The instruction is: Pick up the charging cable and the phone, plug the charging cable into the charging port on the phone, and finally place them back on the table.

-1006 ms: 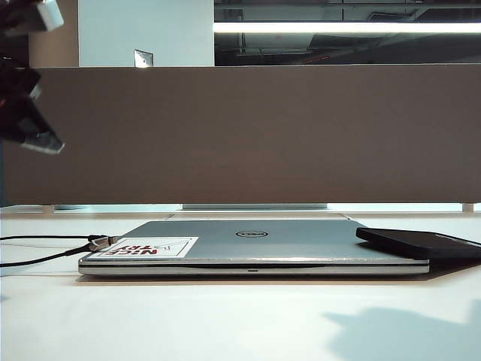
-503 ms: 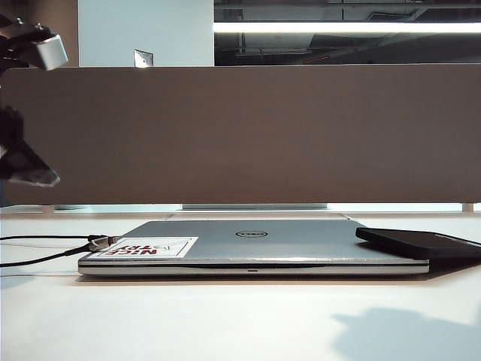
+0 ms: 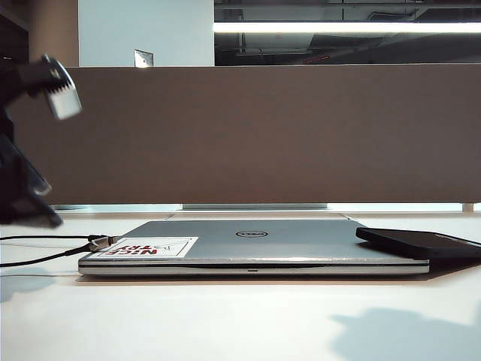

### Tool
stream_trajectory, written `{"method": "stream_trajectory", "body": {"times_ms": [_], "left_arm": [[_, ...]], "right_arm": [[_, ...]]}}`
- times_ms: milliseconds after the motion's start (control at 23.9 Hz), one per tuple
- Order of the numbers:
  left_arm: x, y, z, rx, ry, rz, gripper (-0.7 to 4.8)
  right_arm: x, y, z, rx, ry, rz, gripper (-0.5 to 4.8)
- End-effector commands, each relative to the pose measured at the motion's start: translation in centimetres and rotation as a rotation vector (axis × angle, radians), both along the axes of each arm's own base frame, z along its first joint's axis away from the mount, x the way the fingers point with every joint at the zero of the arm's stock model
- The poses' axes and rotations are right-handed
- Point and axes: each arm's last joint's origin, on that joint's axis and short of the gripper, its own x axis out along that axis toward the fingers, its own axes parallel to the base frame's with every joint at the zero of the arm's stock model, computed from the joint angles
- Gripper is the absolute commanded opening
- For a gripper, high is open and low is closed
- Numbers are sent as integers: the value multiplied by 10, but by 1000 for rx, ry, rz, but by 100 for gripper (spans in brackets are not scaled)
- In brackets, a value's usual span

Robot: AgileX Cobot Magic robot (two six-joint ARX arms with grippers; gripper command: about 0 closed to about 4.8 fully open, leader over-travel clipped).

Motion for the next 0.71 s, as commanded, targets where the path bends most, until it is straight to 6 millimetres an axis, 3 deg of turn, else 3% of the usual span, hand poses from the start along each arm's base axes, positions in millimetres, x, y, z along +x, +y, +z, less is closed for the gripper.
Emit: {"method": "stream_trajectory", "body": {"times_ms": [42, 712], "left_arm": [[8, -2, -4, 0, -20, -4, 349], [24, -7, -31, 16, 37, -4, 350]], "right_arm": [[0, 0, 3, 25, -13, 1, -4], [0, 0, 3, 25, -13, -2, -4]]}}
